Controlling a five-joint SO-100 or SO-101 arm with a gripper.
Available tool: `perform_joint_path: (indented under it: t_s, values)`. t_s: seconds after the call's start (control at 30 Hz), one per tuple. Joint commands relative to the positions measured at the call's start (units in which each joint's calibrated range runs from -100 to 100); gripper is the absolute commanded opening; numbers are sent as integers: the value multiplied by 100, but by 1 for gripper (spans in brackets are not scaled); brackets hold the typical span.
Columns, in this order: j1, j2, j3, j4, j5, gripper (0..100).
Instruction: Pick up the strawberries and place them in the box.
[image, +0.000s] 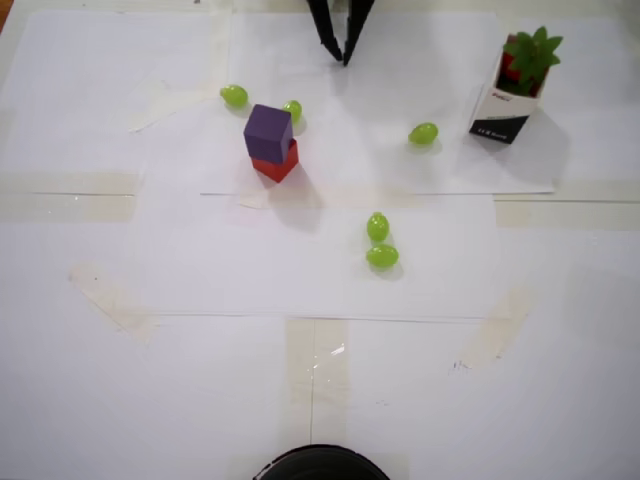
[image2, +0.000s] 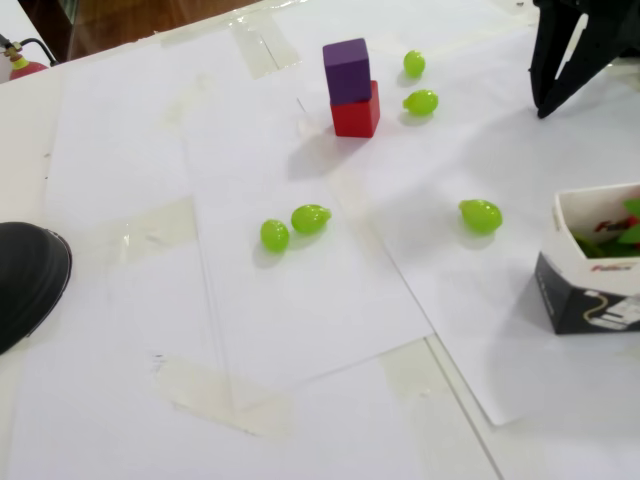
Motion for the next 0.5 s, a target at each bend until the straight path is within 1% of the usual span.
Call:
perform_joint_path:
  t_s: [0.0, 0.23, 0.47]
  values:
    - [49, 14, 0, 117, 0, 0]
    - [49, 14, 0, 174, 0, 0]
    - [57, 14, 0, -161, 0, 0]
